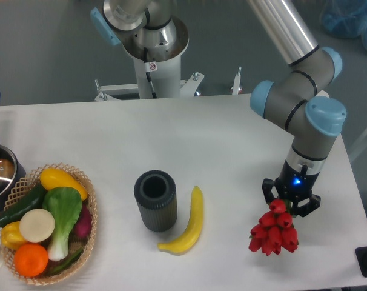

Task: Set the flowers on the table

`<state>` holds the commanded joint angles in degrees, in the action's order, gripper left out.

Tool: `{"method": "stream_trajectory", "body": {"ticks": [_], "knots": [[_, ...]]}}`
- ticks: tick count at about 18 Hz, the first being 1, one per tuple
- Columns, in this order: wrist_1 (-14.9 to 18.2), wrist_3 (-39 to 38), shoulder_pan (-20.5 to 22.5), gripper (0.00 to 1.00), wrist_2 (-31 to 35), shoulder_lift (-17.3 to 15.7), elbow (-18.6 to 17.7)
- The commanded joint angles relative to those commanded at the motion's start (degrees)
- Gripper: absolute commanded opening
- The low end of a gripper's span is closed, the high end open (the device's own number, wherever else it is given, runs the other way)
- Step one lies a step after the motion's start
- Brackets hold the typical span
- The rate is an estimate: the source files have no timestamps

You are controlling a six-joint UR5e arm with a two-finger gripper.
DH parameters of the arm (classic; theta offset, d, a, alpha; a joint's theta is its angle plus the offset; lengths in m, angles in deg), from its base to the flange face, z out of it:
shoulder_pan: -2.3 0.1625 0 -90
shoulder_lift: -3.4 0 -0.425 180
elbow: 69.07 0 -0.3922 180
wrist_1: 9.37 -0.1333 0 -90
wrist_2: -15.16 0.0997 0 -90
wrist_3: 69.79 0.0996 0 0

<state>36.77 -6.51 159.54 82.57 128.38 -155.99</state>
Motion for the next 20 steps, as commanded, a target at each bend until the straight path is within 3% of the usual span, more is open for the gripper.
{"method": "stream_trajectory", "body": {"ticks": [1, 2, 5, 13, 17, 20], "knots": [[0.00, 0.44, 0.09, 0.73, 0.00, -0.09, 0.00], [-0.09, 0.53, 0.09, 0.87, -0.09, -0.17, 0.09], [-0.18, 1.23, 0.26, 0.99, 0.00, -0.52, 0.17], [-0.09, 1.76, 2.19, 1.00, 0.44, -7.19, -1.93], [0.00, 1.67, 6.85, 1.00, -1.48, -11.76, -0.18], [0.09, -1.74, 10.62, 1.00, -7.46, -15.63, -0.18]]}}
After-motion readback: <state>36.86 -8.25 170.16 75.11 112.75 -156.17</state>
